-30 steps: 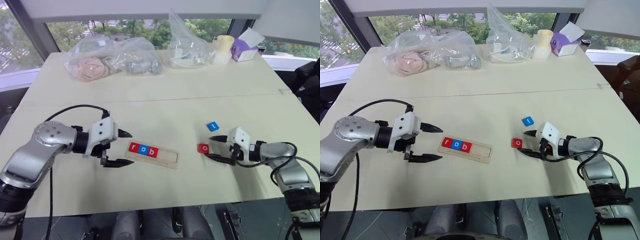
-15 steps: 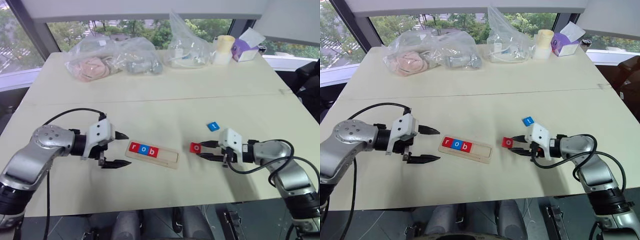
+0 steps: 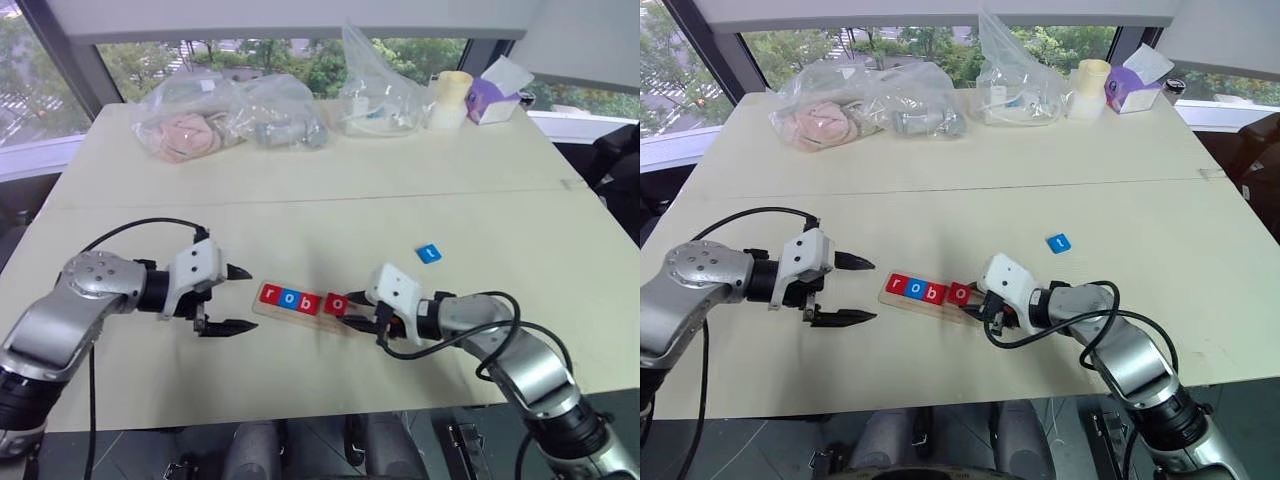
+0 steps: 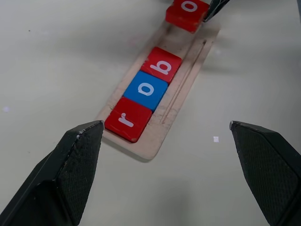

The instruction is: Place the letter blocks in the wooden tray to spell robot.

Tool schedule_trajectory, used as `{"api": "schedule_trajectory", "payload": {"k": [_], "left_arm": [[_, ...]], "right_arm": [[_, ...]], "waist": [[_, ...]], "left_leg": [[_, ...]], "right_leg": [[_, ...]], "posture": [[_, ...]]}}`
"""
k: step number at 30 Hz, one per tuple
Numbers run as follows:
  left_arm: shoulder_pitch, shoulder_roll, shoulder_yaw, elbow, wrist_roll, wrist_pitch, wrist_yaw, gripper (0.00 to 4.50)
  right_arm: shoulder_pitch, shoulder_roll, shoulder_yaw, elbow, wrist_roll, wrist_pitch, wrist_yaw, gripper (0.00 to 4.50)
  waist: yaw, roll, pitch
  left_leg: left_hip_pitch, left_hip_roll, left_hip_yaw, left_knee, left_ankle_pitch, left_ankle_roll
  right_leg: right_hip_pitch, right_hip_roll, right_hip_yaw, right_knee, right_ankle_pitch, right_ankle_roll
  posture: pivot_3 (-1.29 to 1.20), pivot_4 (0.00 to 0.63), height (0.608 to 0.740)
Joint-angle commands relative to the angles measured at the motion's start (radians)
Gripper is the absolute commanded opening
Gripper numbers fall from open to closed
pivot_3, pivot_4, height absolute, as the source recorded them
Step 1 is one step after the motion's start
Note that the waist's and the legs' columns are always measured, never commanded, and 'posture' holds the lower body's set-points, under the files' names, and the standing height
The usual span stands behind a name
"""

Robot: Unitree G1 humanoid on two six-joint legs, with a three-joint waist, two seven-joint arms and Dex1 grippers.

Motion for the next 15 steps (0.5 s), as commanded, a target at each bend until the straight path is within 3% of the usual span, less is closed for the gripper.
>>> {"api": "schedule_trajectory", "payload": {"k": [1,14,15], "left_arm": [[0.005,-0.007,0.014,-0.038,-0.003,-0.004,0.015,4.50],[0.016,-0.026,0.012,-0.036,-0.001,-0.002,0.046,4.50],[0.015,-0.029,0.012,-0.036,-0.002,-0.001,0.048,4.50]], "right_arm": [[-0.020,0.007,0.026,0.002,-0.019,-0.031,-0.007,1.09],[-0.047,0.035,0.084,0.033,-0.043,-0.035,-0.015,1.09],[-0.049,0.038,0.085,0.035,-0.044,-0.035,-0.017,1.59]], "waist": [[0.000,0.000,0.000],[-0.001,0.000,0.000],[-0.001,0.000,0.000]], "left_leg": [[0.000,0.000,0.000,0.000,0.000,0.000],[0.000,0.000,0.001,0.000,0.000,0.000],[0.000,0.000,0.001,0.000,0.000,0.000]], "right_leg": [[0.000,0.000,0.000,0.000,0.000,0.000],[0.000,0.000,0.000,0.000,-0.001,0.001],[0.000,0.000,0.000,0.000,-0.001,0.001]], "posture": [[0.00,0.150,0.739],[0.00,0.150,0.739],[0.00,0.150,0.739]]}}
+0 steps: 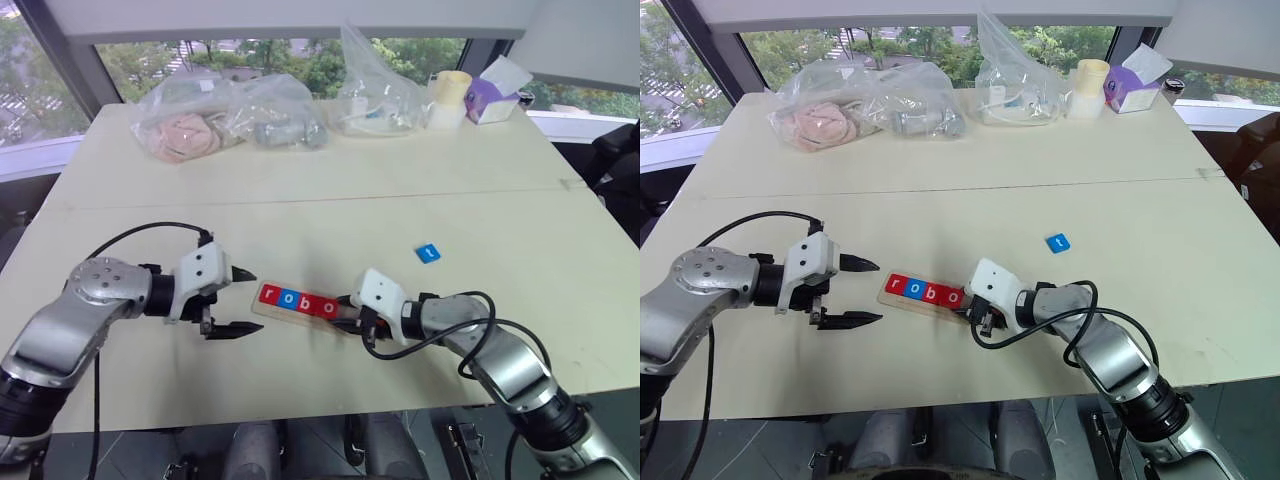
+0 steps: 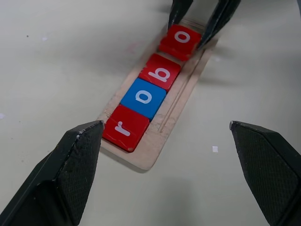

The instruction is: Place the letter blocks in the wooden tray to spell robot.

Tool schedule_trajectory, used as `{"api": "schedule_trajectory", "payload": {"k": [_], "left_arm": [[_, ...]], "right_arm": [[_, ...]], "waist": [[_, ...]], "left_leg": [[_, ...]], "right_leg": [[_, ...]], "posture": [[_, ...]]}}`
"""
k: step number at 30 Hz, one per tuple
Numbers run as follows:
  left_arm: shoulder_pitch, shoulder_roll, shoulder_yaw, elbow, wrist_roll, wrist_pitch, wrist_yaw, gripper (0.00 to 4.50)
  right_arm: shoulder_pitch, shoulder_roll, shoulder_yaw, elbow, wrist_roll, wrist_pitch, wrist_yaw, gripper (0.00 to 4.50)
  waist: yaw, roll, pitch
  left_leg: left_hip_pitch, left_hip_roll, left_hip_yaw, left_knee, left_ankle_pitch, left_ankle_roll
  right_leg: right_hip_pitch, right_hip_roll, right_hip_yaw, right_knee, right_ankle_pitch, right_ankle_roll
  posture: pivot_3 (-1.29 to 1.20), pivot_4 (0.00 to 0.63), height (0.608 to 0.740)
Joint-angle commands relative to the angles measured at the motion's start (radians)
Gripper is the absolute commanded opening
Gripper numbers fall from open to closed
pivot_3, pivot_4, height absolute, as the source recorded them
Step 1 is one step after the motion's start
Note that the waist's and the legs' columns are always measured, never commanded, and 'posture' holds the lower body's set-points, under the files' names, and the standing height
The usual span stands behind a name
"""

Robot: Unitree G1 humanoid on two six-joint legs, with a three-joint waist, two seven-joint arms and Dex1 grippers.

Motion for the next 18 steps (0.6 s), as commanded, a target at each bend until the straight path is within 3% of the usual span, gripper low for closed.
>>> {"api": "schedule_trajectory", "payload": {"k": [1,5,6,13,18], "left_arm": [[-0.004,-0.007,0.012,-0.016,-0.002,-0.003,0.010,4.50],[-0.006,-0.010,0.014,-0.009,-0.001,-0.006,0.013,4.50],[-0.006,-0.011,0.015,-0.006,0.000,-0.007,0.014,4.50],[-0.006,-0.022,0.009,-0.003,0.005,-0.011,0.022,4.50],[-0.011,-0.036,0.002,0.001,0.010,-0.013,0.027,4.50]], "right_arm": [[-0.017,0.011,-0.003,-0.019,-0.004,-0.007,-0.007,2.13],[-0.027,0.011,-0.008,-0.014,-0.020,-0.012,-0.023,4.17],[-0.030,0.009,-0.012,-0.016,-0.019,-0.010,-0.025,4.44],[-0.027,0.023,-0.071,-0.038,0.005,-0.005,-0.052,4.44],[-0.015,0.042,-0.041,-0.024,-0.009,-0.021,-0.063,4.44]], "waist": [[0.000,0.000,0.000],[0.000,0.000,0.000],[0.000,0.000,0.000],[0.000,0.000,0.000],[0.000,0.000,0.000]], "left_leg": [[0.000,0.000,0.000,0.000,0.000,0.000],[0.000,0.000,0.000,0.000,0.000,0.000],[0.000,0.000,0.000,0.000,0.000,0.000],[0.000,0.000,0.001,0.000,0.000,0.000],[0.000,0.000,0.001,0.000,0.000,0.000]], "right_leg": [[0.000,0.000,0.000,0.000,0.000,0.000],[0.000,0.000,0.000,0.000,0.000,0.000],[0.000,0.000,0.000,0.000,0.000,0.000],[0.000,0.000,0.000,0.000,0.000,0.000],[0.000,0.000,0.000,0.000,0.000,0.000]], "posture": [[0.00,0.150,0.739],[0.00,0.150,0.739],[0.00,0.150,0.739],[0.00,0.150,0.739],[0.00,0.150,0.739]]}}
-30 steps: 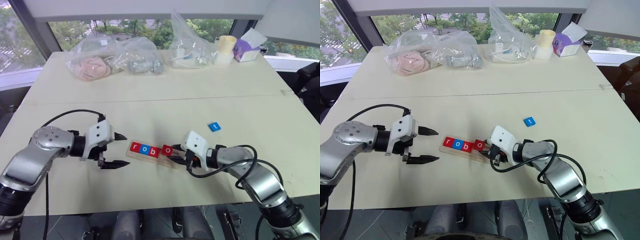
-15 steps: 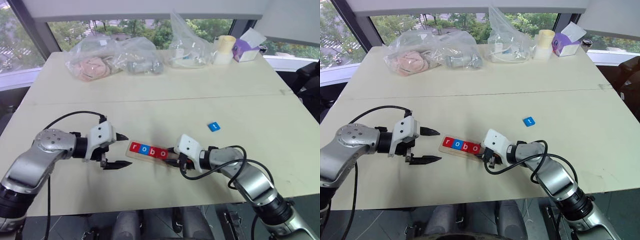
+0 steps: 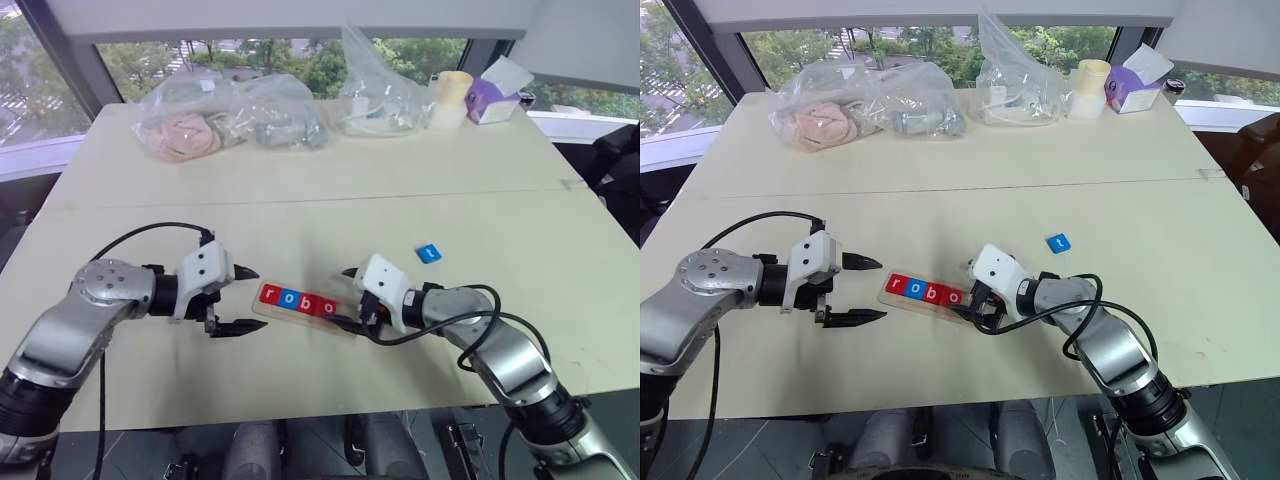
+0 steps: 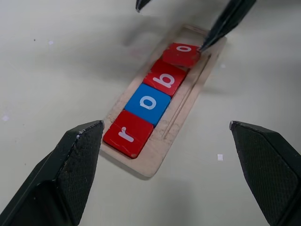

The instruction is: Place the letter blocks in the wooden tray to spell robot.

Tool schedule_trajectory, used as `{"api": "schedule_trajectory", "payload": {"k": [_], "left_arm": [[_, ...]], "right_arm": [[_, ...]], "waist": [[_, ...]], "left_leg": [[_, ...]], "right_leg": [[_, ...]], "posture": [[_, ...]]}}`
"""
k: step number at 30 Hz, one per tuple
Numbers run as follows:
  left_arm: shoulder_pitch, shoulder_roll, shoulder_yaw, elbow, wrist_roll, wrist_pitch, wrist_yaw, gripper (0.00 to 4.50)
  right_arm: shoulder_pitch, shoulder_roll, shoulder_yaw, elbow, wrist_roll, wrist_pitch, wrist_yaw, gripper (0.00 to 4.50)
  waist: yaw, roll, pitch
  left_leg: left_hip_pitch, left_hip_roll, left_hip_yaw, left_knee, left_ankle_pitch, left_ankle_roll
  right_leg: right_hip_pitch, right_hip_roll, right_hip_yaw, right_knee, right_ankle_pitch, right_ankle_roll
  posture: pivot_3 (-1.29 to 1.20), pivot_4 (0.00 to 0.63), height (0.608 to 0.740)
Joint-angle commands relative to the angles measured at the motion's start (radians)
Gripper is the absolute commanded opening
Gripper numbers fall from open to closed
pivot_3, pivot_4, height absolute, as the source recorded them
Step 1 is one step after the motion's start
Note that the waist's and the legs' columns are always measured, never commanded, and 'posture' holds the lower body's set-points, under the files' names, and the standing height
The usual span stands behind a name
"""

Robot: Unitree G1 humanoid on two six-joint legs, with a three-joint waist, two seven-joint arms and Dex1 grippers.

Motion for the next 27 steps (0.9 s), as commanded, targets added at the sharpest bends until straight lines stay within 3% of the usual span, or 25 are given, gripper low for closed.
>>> {"api": "schedule_trajectory", "payload": {"k": [1,15,19,22,24,27], "left_arm": [[-0.009,-0.006,0.003,-0.011,0.007,-0.011,0.007,4.50],[0.008,-0.013,0.011,-0.022,0.005,-0.003,0.026,4.50],[0.004,-0.014,0.014,-0.019,0.001,0.000,0.028,4.50],[-0.003,-0.014,0.019,-0.011,-0.005,0.003,0.025,4.50],[-0.013,-0.021,0.023,-0.008,-0.013,0.005,0.026,4.50],[-0.048,-0.046,0.039,-0.015,-0.061,0.038,0.032,4.50]], "right_arm": [[0.000,0.016,0.013,-0.018,-0.008,-0.027,-0.008,4.44],[-0.023,0.021,-0.019,-0.004,-0.002,-0.052,0.002,4.44],[-0.024,0.089,-0.229,-0.079,0.263,0.023,0.037,4.44],[-0.055,0.089,-0.393,-0.029,0.362,0.090,0.000,4.44],[-0.068,0.055,-0.454,0.029,0.344,0.105,-0.041,4.44],[-0.055,-0.015,-0.450,0.154,0.177,0.073,-0.173,4.44]], "waist": [[0.000,0.000,0.000],[0.000,0.000,0.000],[0.000,0.000,0.000],[0.002,0.000,0.000],[0.006,0.000,0.000],[0.009,0.000,0.000]], "left_leg": [[0.000,0.000,0.000,0.000,0.000,0.000],[0.000,0.000,0.000,0.000,0.000,0.000],[0.000,0.000,0.000,0.000,0.000,0.000],[0.000,0.000,0.000,0.001,0.000,0.000],[0.000,0.000,0.000,0.001,0.000,0.000],[0.000,0.000,0.000,0.001,0.000,0.000]], "right_leg": [[0.000,0.000,0.000,0.000,0.000,0.000],[0.000,0.000,0.000,0.000,0.000,0.000],[0.000,0.000,0.000,0.000,0.000,0.000],[0.001,0.000,0.000,0.000,0.002,-0.002],[0.001,0.000,0.000,0.000,0.002,-0.002],[0.001,-0.001,0.000,0.000,0.002,-0.002]], "posture": [[0.00,0.150,0.739],[0.00,0.150,0.739],[0.00,0.150,0.739],[0.00,0.150,0.739],[0.00,0.150,0.739],[0.00,0.150,0.739]]}}
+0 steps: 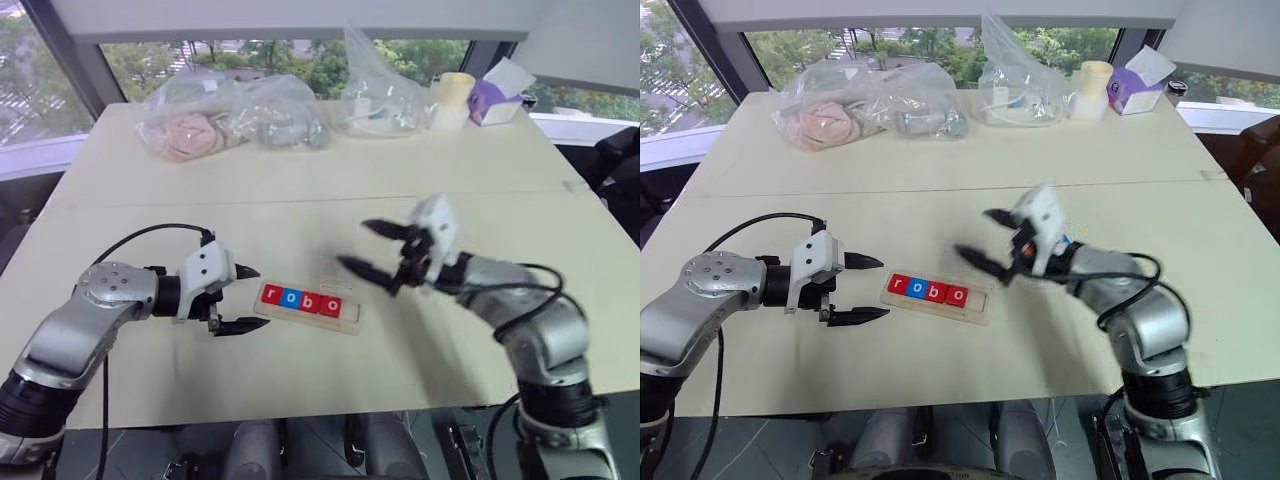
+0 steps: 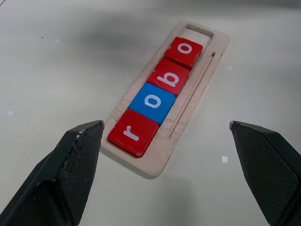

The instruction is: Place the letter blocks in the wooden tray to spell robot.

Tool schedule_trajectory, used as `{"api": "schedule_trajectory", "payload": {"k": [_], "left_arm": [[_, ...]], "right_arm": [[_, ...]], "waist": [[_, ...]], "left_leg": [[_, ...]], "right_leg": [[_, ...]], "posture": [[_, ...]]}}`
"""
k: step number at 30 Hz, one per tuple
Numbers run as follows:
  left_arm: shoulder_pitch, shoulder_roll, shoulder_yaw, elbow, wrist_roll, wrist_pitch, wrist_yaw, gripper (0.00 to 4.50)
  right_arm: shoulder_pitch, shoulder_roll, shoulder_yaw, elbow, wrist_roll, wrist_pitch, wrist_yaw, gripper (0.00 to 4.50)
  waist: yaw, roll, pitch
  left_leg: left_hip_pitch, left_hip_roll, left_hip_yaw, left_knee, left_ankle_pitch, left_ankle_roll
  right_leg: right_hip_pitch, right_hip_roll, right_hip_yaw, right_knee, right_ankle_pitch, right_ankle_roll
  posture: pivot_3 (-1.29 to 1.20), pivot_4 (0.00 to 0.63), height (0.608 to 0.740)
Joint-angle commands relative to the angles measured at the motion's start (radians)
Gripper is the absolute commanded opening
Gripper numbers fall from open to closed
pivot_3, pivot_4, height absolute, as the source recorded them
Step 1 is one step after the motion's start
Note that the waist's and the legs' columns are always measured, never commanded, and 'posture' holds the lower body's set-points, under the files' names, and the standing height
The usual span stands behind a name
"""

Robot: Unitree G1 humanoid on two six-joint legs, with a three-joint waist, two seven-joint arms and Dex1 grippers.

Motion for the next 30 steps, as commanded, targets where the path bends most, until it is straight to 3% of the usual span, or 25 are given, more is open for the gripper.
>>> {"api": "schedule_trajectory", "payload": {"k": [1,5,10,16,19,24,28,30], "left_arm": [[-0.062,-0.030,0.049,-0.027,-0.086,0.057,0.011,4.50],[-0.118,-0.045,0.061,-0.041,-0.153,0.127,0.010,4.50],[-0.151,-0.058,0.034,0.005,-0.110,0.095,0.020,4.50],[-0.169,-0.058,0.032,0.002,-0.108,0.113,0.021,4.50],[-0.176,-0.064,0.045,0.006,-0.110,0.112,0.030,4.50],[-0.164,-0.069,0.038,0.009,-0.103,0.100,0.035,4.50],[-0.159,-0.067,0.031,0.007,-0.096,0.095,0.034,4.50],[-0.150,-0.059,0.026,0.005,-0.087,0.087,0.028,4.50]], "right_arm": [[0.019,-0.045,-0.018,0.120,-0.158,-0.016,-0.160,4.44],[0.045,-0.012,-0.018,0.166,-0.189,0.062,-0.260,4.44],[0.050,0.068,0.019,0.242,-0.208,-0.009,-0.285,4.44],[0.029,0.090,0.043,0.352,-0.277,-0.059,-0.333,4.44],[0.042,0.077,0.059,0.369,-0.313,-0.051,-0.351,3.65],[0.050,0.092,0.050,0.343,-0.306,-0.033,-0.363,1.24],[0.059,0.109,0.017,0.263,-0.284,-0.017,-0.386,1.24],[0.079,0.131,-0.014,0.107,-0.256,0.084,-0.420,1.24]], "waist": [[0.004,0.000,0.000],[0.004,0.000,0.000],[-0.012,0.000,0.000],[-0.012,0.000,0.000],[-0.012,0.000,-0.001],[-0.005,-0.002,-0.002],[-0.005,-0.003,-0.002],[-0.003,-0.002,-0.002]], "left_leg": [[0.000,0.000,0.000,0.000,0.000,0.000],[0.000,-0.001,0.000,-0.002,0.000,0.000],[0.000,0.000,0.000,-0.002,0.000,0.001],[0.001,0.000,0.000,0.001,0.000,0.001],[0.001,0.000,-0.001,0.001,0.000,0.001],[0.002,-0.001,-0.002,0.002,0.000,0.001],[0.001,-0.001,-0.002,0.003,0.000,0.001],[0.000,-0.001,-0.002,0.002,0.000,0.000]], "right_leg": [[0.000,0.000,0.000,0.000,0.000,0.000],[-0.001,0.001,0.000,0.000,0.000,0.000],[-0.001,0.003,0.000,0.002,0.000,0.001],[0.001,0.002,0.001,0.002,-0.002,0.003],[0.001,0.002,0.001,0.002,-0.001,0.003],[0.003,0.001,0.000,0.002,-0.002,0.003],[0.003,0.000,0.001,0.002,-0.002,0.003],[0.002,0.000,0.000,0.002,-0.001,0.002]], "posture": [[0.00,0.150,0.739],[0.00,0.150,0.739],[0.00,0.150,0.739],[0.00,0.150,0.739],[0.00,0.150,0.739],[0.00,0.150,0.739],[0.00,0.150,0.739],[0.00,0.150,0.739]]}}
